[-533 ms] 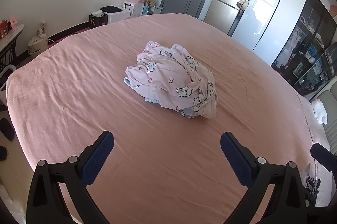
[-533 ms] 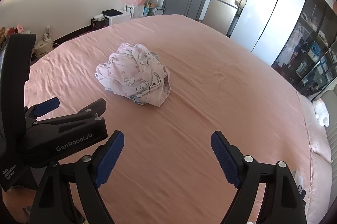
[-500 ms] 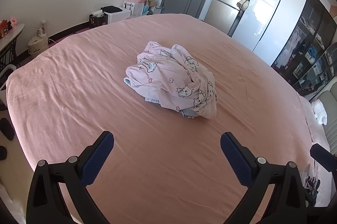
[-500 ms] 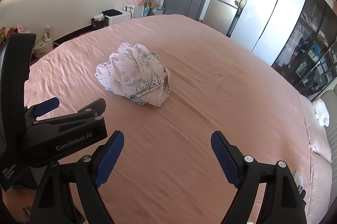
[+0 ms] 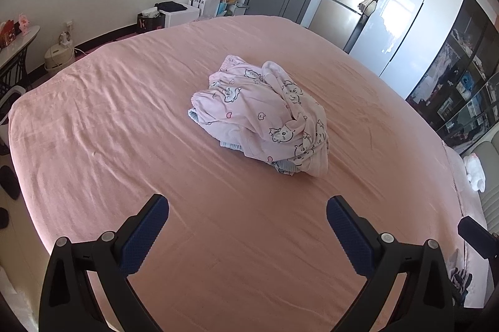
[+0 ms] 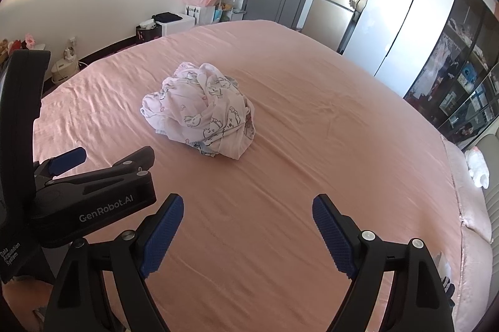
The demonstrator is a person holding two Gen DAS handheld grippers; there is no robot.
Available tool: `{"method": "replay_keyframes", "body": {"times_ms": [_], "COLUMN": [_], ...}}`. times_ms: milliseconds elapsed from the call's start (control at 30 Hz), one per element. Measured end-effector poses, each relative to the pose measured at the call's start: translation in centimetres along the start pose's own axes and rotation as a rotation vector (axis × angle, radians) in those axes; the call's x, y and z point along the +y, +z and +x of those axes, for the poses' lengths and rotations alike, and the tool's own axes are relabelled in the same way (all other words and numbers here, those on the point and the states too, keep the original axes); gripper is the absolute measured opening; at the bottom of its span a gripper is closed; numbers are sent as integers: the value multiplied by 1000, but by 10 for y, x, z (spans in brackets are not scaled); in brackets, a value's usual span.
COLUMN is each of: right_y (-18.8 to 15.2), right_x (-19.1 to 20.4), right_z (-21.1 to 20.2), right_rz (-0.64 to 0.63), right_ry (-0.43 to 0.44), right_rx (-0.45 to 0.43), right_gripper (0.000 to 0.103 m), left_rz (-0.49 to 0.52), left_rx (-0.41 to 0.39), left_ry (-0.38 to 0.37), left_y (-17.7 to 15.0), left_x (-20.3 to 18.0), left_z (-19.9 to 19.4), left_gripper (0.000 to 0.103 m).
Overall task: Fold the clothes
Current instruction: 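Move both grippers toward the crumpled pink pajama pile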
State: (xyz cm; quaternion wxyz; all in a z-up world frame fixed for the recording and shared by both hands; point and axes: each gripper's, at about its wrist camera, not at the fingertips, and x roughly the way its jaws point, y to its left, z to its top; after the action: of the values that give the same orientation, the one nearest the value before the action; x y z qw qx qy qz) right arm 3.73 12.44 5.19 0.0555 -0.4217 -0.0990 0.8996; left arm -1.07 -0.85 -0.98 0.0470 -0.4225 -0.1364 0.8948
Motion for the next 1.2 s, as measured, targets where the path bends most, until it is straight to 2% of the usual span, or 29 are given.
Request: {"method": "replay_keyframes", "body": {"times_ms": [333,633,867,1200], "right_y": [16,39,52,62], "right_x": [-4,-2,6,15], "right_z": [38,72,100,143], "right_rz": [16,26,11,-19], "right_ry": [12,24,43,103], "right_rx": [21,18,26,44], "right_gripper": [85,85,85,85], "left_rz": [-45,35,141,138], "left_rx": [24,35,34,105], "left_ry": [6,36,85,103], "left_y": [33,53,69,74], "left_x": [7,5,3,18], "left_z": [32,48,63,99], "left_gripper": [103,103,103,103]}}
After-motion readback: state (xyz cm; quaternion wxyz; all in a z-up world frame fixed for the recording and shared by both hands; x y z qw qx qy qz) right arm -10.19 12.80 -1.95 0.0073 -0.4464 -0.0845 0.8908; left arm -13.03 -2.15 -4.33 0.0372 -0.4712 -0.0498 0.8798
